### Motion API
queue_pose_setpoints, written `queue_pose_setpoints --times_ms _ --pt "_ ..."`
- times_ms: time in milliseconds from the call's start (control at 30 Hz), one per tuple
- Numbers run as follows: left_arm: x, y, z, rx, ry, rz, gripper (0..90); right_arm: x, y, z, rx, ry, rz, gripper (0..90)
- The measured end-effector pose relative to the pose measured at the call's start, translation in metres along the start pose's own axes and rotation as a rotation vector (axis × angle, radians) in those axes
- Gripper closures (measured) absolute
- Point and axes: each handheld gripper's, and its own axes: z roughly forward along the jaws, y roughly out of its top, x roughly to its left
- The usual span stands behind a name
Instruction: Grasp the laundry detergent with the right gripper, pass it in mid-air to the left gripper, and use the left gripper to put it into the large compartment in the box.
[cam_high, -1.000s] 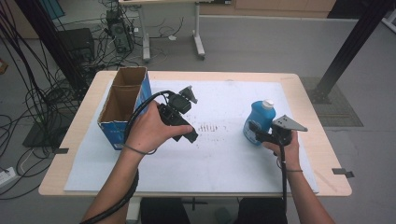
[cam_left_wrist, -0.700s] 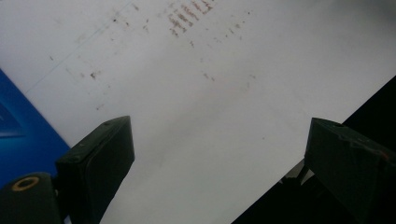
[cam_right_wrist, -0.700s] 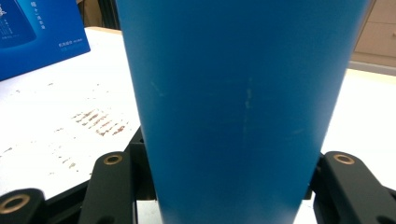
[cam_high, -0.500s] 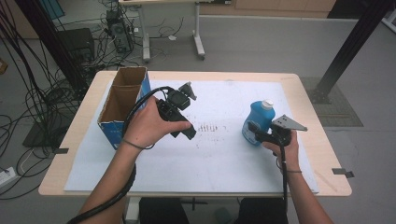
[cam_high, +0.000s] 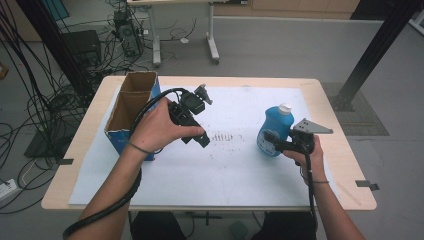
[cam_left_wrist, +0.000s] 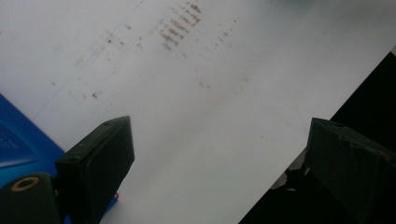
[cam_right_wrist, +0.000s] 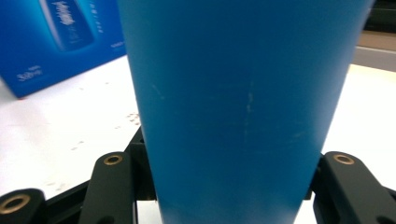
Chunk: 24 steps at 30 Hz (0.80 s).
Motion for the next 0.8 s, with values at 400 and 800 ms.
queue_pose_setpoints --times_ms 400,800 --pt "-0.003 0.015 -0.014 -0.018 -0.038 0.145 8.5 0.003 0.025 -0.004 -0.01 0.22 -0.034 44.5" --pt "-0.007 0.021 -0.029 -0.018 -0.041 0.259 8.3 0.014 0.045 -0.003 0.008 0.389 -0.102 44.4"
